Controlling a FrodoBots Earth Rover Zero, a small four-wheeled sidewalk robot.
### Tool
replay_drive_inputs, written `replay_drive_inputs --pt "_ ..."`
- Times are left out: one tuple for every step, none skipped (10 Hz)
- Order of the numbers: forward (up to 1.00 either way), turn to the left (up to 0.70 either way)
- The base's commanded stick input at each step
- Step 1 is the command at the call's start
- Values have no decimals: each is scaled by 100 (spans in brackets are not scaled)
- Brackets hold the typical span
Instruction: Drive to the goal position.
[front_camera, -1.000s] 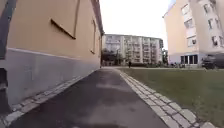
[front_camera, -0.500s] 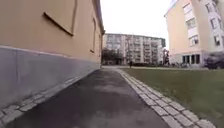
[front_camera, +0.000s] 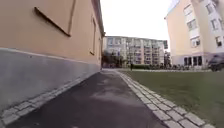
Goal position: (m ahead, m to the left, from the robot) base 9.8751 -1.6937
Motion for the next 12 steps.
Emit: replay_drive_inputs --pt "70 0" --pt "70 0" --pt "70 0" --pt "70 0" --pt "70 0" --pt "70 0" --pt "70 0" --pt "70 0" --pt "70 0" --pt "70 0" --pt "70 0" --pt "70 0"
